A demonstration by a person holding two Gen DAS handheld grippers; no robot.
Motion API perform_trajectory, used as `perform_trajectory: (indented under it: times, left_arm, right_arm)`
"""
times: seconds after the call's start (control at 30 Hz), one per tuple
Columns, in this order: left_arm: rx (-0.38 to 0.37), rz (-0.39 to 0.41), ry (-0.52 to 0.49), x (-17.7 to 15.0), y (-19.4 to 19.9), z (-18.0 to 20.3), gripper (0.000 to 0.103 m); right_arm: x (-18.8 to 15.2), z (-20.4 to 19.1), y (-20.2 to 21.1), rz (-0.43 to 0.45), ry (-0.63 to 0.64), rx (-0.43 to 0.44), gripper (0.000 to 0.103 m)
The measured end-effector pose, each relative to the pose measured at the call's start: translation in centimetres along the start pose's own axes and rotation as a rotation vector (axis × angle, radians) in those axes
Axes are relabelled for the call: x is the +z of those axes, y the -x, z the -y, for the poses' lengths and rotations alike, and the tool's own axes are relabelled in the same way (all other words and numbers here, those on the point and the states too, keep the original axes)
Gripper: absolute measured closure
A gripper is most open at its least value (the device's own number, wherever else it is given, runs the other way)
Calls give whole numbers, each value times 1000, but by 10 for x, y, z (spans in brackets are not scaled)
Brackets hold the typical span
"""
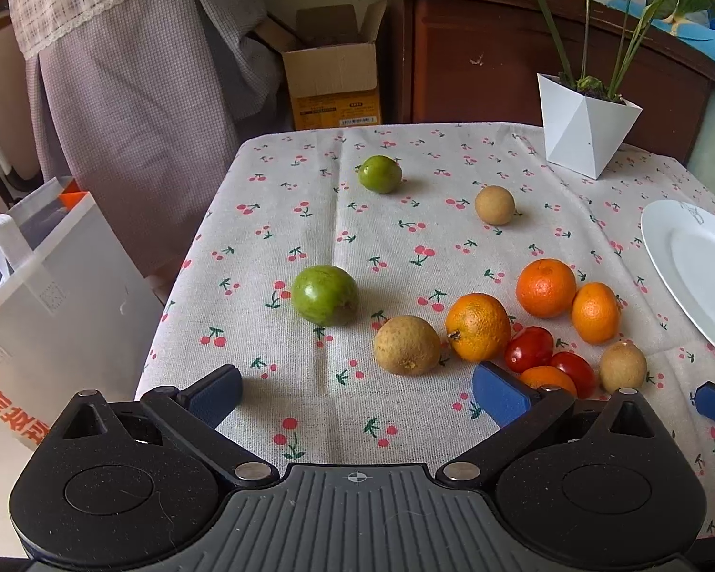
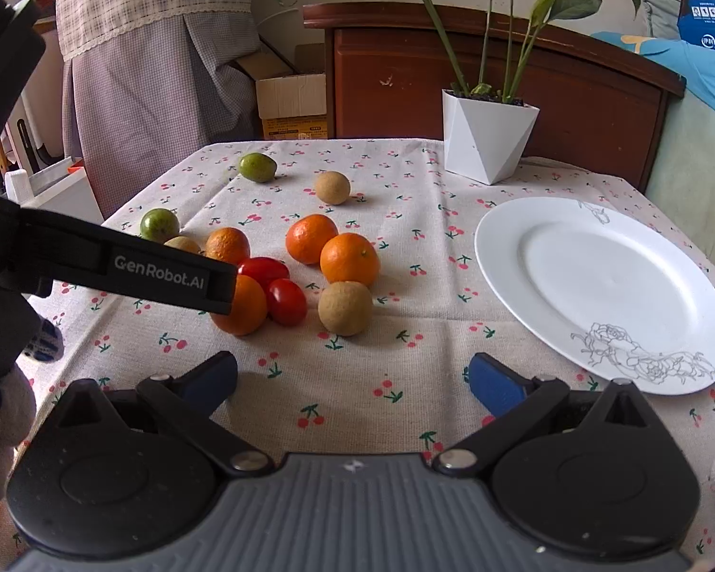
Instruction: Organize fruits
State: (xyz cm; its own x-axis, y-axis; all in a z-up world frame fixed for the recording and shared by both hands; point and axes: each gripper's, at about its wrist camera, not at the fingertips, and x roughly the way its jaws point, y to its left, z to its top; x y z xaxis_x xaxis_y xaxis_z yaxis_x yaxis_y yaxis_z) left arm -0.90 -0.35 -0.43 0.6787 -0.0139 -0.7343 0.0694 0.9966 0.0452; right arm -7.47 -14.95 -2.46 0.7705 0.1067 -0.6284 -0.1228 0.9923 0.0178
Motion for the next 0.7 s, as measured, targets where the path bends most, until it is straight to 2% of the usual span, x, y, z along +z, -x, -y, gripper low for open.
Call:
perform_trajectory:
  times: [0.27,0.57,0.7]
  left_arm:
    - [5,87,12,-6,-2,-1,0]
    - [39,100,41,-6,-7,0,0]
    - [-12,118,30,-10,-3,3,0]
  right_arm:
    - [0,0,0,0,1,0,1]
    - [0,0,0,0,0,0,1]
    - [0,0,0,0,0,-2,1]
